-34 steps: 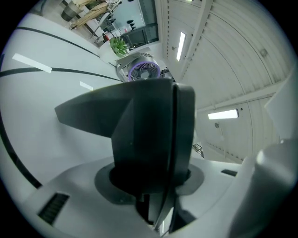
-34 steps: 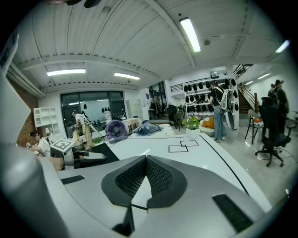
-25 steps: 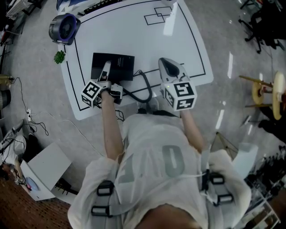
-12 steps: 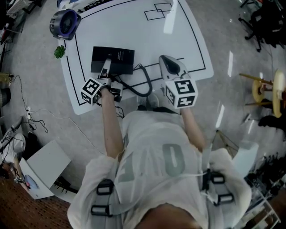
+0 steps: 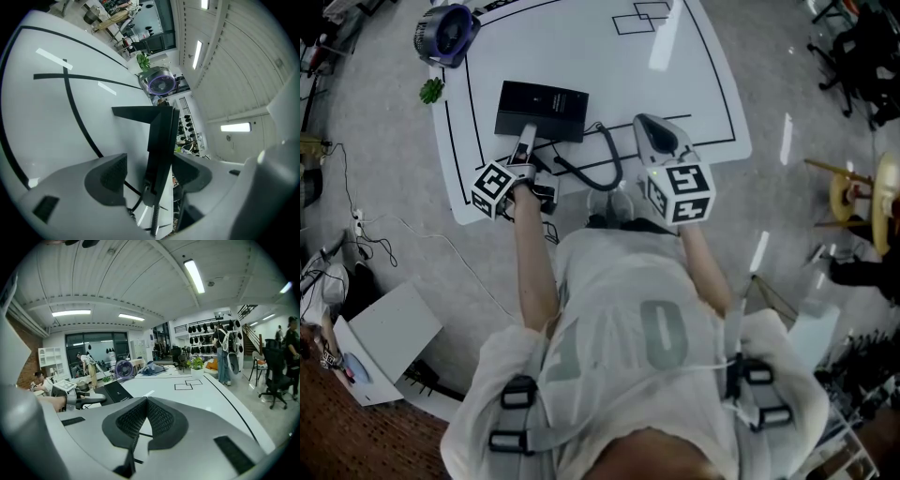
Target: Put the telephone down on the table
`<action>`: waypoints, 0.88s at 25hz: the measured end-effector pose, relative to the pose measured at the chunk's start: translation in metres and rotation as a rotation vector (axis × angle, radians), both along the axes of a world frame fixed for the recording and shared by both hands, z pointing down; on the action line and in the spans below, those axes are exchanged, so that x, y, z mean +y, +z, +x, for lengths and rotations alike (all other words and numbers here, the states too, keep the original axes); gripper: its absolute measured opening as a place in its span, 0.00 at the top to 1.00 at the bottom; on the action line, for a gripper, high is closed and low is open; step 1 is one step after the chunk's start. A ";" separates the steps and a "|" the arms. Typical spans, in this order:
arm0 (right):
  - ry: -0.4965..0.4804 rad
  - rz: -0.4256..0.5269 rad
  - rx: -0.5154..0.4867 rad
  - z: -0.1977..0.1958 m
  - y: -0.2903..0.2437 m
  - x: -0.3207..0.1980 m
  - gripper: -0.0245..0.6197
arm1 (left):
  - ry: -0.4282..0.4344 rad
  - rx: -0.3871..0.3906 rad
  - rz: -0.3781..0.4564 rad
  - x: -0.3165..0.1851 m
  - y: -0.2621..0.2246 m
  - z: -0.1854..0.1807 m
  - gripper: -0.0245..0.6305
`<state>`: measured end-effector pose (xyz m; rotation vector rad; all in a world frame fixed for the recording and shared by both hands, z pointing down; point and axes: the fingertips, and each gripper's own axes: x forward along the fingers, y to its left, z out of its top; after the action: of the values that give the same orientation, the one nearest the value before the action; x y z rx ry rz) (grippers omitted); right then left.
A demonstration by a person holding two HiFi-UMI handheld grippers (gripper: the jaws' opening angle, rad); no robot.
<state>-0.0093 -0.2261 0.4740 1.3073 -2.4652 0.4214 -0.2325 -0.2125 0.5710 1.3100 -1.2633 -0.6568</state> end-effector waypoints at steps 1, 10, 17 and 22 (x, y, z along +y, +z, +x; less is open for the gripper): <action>-0.004 -0.001 -0.001 -0.001 0.000 0.002 0.95 | -0.002 -0.001 0.001 0.003 0.000 0.000 0.53; -0.041 -0.010 -0.007 -0.008 0.003 0.011 0.95 | -0.033 -0.006 -0.004 0.026 0.002 -0.003 0.53; -0.060 0.017 -0.017 -0.014 -0.005 0.003 0.95 | -0.084 -0.106 0.053 0.025 -0.032 -0.028 0.54; -0.065 0.049 -0.030 -0.017 -0.016 -0.004 0.95 | -0.062 -0.346 0.157 0.006 -0.096 -0.042 0.54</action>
<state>-0.0268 -0.2302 0.4575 1.2449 -2.5501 0.3703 -0.2741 -0.2066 0.4751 1.5673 -1.5611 -0.5986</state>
